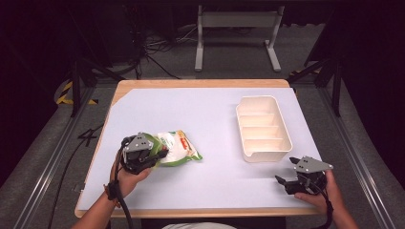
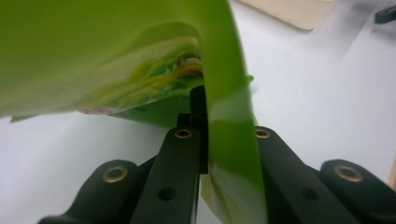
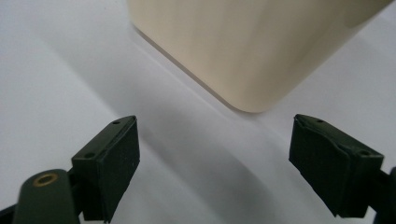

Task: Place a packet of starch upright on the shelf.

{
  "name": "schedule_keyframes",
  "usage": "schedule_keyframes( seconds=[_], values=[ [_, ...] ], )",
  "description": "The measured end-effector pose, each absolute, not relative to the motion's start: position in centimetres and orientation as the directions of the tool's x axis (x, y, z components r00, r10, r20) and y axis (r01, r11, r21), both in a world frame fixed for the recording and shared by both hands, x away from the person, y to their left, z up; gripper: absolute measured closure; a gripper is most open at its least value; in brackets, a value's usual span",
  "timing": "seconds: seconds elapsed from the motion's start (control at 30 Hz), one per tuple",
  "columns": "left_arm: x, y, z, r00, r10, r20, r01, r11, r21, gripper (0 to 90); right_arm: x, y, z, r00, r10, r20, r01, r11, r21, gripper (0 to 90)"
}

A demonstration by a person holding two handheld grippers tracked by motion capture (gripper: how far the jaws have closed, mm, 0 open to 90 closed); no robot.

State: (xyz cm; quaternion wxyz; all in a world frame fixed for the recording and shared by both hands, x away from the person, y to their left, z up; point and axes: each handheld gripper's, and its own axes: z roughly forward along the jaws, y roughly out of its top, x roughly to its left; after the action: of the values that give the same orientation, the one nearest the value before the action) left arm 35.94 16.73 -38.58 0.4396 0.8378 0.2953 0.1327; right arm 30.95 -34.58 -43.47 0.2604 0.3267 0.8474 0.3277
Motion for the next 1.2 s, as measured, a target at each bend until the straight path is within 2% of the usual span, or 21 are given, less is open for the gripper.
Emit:
schedule_keyframes(
  seconds=[0.33,0.8,1.2],
  values=[
    [36.9,15.1,-34.9,0.824,0.557,0.106,0.276,-0.557,0.783,89.0,31.0,-34.5,-43.6,-0.654,0.722,-0.224,0.390,0.576,0.719,15.8],
    [37.5,12.0,-32.4,0.869,0.444,0.219,0.149,-0.656,0.740,89.3,31.0,-34.5,-43.6,-0.655,0.722,-0.221,0.391,0.574,0.719,15.8],
    [38.4,10.6,-30.5,0.865,0.426,0.266,0.109,-0.676,0.729,89.4,31.0,-34.6,-43.5,-0.653,0.724,-0.222,0.388,0.572,0.723,15.8]
  ],
)
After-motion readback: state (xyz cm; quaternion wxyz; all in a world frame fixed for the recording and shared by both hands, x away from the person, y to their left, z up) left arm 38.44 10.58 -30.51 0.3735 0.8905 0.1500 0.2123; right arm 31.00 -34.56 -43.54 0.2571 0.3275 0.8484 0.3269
